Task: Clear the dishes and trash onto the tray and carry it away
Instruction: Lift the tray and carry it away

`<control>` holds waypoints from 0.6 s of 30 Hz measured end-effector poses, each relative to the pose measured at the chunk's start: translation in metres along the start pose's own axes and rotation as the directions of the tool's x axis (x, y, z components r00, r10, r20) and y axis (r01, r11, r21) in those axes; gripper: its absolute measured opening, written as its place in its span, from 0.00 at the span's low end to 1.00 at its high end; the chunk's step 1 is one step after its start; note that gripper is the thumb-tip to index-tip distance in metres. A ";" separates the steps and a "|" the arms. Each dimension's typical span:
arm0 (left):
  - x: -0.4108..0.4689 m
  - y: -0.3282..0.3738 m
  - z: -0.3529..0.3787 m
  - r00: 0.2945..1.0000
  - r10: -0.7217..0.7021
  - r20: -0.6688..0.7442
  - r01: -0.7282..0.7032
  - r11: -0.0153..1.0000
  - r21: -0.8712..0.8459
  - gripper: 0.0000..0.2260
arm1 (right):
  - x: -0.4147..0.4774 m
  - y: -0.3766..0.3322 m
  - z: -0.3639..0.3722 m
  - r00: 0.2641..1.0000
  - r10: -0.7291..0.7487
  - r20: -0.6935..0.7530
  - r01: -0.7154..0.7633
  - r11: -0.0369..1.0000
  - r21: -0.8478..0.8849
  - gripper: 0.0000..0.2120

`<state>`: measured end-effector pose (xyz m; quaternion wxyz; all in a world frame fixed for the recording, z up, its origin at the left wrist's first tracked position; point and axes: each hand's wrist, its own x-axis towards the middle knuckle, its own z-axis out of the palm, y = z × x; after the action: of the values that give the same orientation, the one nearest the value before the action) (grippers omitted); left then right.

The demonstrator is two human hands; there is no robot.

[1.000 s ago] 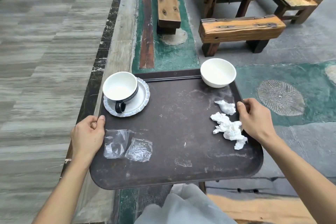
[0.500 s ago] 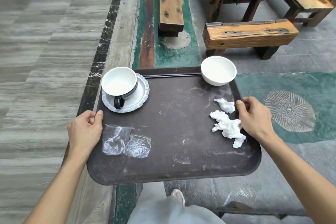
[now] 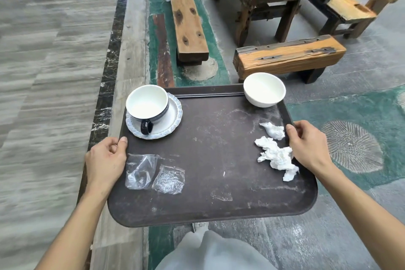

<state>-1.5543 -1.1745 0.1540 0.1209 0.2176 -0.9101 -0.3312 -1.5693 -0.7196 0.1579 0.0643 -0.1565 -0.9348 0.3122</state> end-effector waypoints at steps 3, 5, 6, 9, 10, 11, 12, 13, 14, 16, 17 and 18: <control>0.040 0.008 0.011 1.000 0.009 0.017 -0.009 1.000 -0.006 0.16 | 0.026 -0.013 0.011 0.999 0.035 -0.002 -0.035 0.999 0.005 0.11; 0.064 0.013 0.020 0.999 0.012 0.035 -0.012 1.000 -0.002 0.16 | 0.044 -0.020 0.017 0.999 0.050 -0.004 -0.050 0.999 0.004 0.11; 0.076 0.017 0.026 0.999 0.015 0.045 -0.015 1.000 -0.002 0.16 | 0.054 -0.023 0.019 0.998 0.057 -0.009 -0.057 0.998 0.004 0.11; 0.108 0.029 0.043 0.998 0.023 0.057 -0.024 1.000 0.012 0.17 | 0.084 -0.030 0.026 0.997 0.075 -0.015 -0.075 0.997 0.006 0.11; 0.118 0.033 0.049 0.998 0.024 0.060 -0.025 1.000 0.018 0.17 | 0.095 -0.031 0.027 0.997 0.077 -0.018 -0.077 0.997 0.006 0.11; 0.128 0.039 0.056 0.998 0.025 0.062 -0.026 0.999 0.018 0.18 | 0.107 -0.032 0.029 0.997 0.076 -0.023 -0.075 0.997 0.009 0.11; 0.138 0.045 0.063 0.998 0.027 0.061 -0.027 1.000 0.010 0.18 | 0.120 -0.032 0.030 0.997 0.075 -0.029 -0.075 0.997 0.011 0.11; 0.146 0.051 0.069 0.998 0.030 0.060 -0.030 1.000 0.003 0.18 | 0.131 -0.032 0.031 0.997 0.073 -0.034 -0.073 0.997 0.012 0.11; 0.156 0.057 0.078 0.998 0.034 0.059 -0.034 0.999 -0.002 0.18 | 0.146 -0.031 0.033 0.997 0.074 -0.035 -0.073 0.997 0.012 0.11; 0.173 0.070 0.096 0.998 0.036 0.055 -0.036 0.999 -0.009 0.17 | 0.177 -0.029 0.035 0.997 0.069 -0.035 -0.069 0.998 0.013 0.12; 0.182 0.078 0.105 0.998 0.035 0.049 -0.035 0.999 -0.016 0.16 | 0.195 -0.028 0.037 0.998 0.060 -0.037 -0.060 0.998 0.016 0.12; 0.189 0.086 0.112 0.998 0.034 0.044 -0.033 0.999 -0.023 0.16 | 0.211 -0.028 0.038 0.998 0.051 -0.040 -0.050 0.999 0.020 0.12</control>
<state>-1.7880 -1.1439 0.1402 0.1088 0.1934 -0.9124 -0.3439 -1.7836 -0.6916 0.1497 0.0770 -0.1856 -0.9260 0.3195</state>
